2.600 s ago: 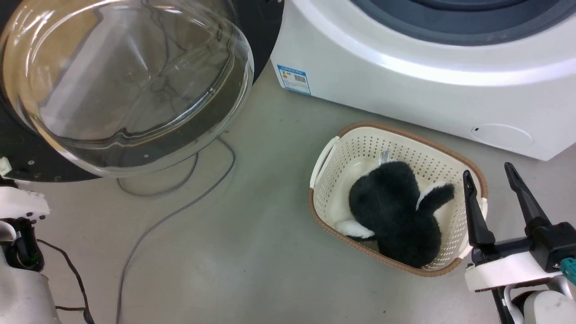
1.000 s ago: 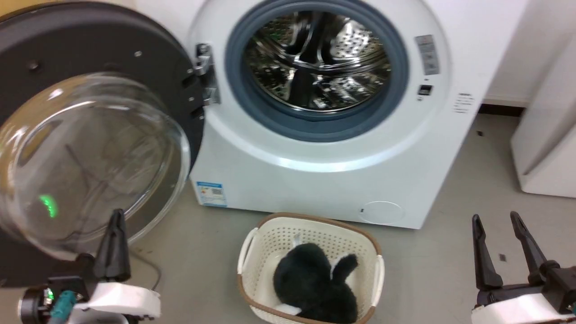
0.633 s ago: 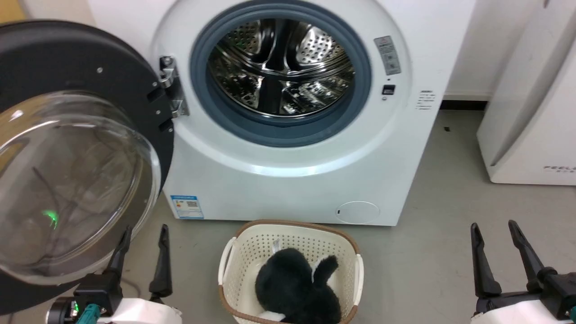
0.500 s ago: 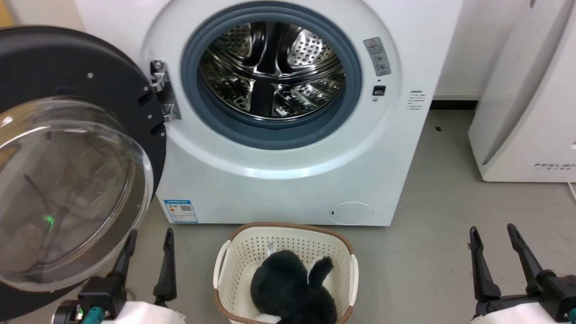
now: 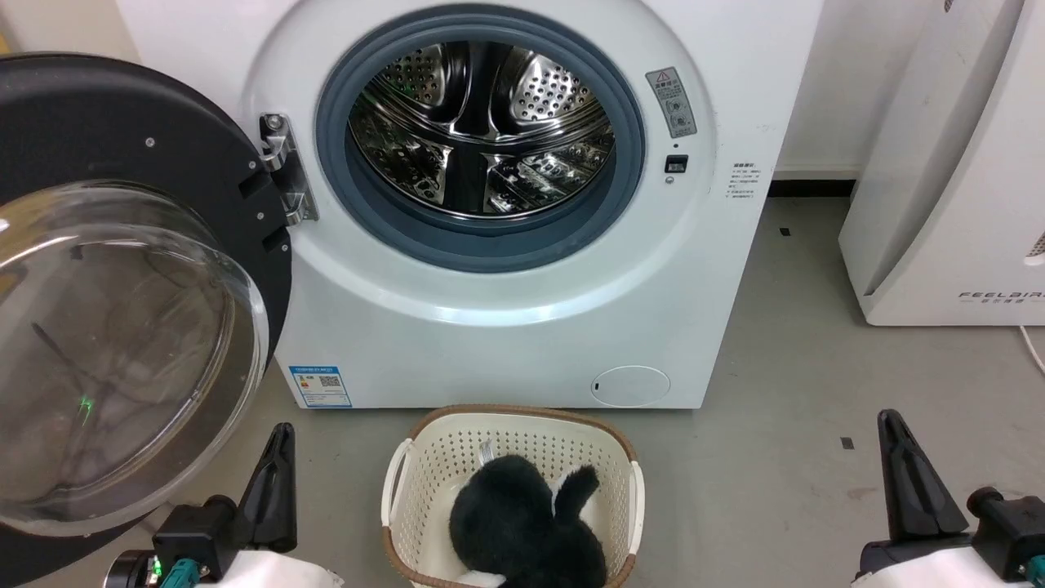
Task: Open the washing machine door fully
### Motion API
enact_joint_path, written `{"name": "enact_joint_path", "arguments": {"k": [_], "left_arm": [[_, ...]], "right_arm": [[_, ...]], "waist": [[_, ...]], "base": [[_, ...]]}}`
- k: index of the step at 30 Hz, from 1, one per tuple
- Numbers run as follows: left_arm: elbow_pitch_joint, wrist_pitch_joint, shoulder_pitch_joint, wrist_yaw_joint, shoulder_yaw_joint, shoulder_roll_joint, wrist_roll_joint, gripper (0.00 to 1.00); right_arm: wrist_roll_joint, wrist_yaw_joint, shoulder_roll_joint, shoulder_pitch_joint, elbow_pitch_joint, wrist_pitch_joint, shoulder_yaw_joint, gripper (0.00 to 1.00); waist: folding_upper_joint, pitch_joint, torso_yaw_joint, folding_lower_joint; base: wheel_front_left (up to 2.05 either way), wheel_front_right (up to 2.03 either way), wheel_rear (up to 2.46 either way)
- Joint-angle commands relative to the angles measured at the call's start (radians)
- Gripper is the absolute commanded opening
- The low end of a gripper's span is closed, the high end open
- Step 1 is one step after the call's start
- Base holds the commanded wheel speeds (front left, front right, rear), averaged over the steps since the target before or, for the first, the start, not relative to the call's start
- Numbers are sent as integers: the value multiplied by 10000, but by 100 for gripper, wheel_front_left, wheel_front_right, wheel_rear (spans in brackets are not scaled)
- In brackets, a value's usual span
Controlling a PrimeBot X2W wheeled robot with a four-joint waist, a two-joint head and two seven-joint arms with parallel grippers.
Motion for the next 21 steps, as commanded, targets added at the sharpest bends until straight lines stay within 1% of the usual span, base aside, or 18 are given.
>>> {"name": "enact_joint_path", "arguments": {"k": [1,21], "left_arm": [[-67,58,-17,72,-6,3,55,0],[-278,467,-56,269,-155,2,201,0]], "right_arm": [[-35,1,2,-32,-34,43,46,0],[-122,2,7,-117,-121,454,243,0]], "waist": [[0,5,1,0],[0,78,3,0]], "base": [[0,0,0],[0,0,0]]}}
